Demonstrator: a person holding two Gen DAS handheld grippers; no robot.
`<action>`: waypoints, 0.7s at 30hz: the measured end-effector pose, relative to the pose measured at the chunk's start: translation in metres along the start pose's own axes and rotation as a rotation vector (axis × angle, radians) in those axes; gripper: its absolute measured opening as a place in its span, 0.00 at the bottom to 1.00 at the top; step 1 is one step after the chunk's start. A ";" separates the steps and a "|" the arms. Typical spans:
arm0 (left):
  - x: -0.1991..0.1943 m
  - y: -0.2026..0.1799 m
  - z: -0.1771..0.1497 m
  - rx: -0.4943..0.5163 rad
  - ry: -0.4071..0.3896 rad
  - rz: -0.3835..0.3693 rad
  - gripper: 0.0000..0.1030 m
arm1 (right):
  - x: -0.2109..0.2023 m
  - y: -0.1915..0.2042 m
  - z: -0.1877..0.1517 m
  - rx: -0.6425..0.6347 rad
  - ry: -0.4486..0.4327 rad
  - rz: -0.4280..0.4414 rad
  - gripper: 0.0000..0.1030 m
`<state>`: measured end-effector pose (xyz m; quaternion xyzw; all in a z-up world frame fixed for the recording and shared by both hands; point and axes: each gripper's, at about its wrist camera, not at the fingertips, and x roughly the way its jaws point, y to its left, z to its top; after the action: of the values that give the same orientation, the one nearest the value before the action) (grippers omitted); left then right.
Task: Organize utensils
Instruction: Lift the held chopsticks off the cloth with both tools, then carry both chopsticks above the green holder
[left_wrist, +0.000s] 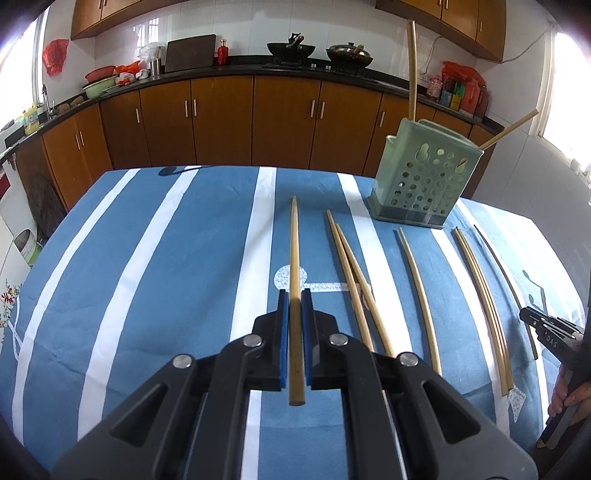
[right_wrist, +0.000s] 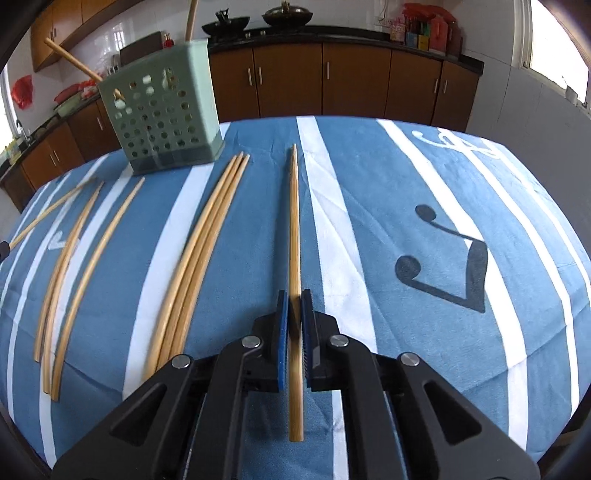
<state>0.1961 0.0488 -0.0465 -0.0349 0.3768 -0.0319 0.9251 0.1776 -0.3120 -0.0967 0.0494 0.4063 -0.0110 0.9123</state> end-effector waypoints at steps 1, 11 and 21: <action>-0.003 0.000 0.001 0.000 -0.010 -0.002 0.08 | -0.006 -0.001 0.003 0.007 -0.018 0.005 0.07; -0.021 -0.002 0.013 -0.006 -0.067 -0.008 0.08 | -0.027 -0.002 0.020 0.014 -0.076 0.027 0.07; -0.023 -0.005 0.011 -0.002 -0.063 -0.011 0.08 | 0.011 0.004 -0.004 -0.020 0.054 0.025 0.08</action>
<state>0.1871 0.0465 -0.0225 -0.0385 0.3472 -0.0355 0.9363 0.1822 -0.3077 -0.1067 0.0454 0.4303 0.0059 0.9015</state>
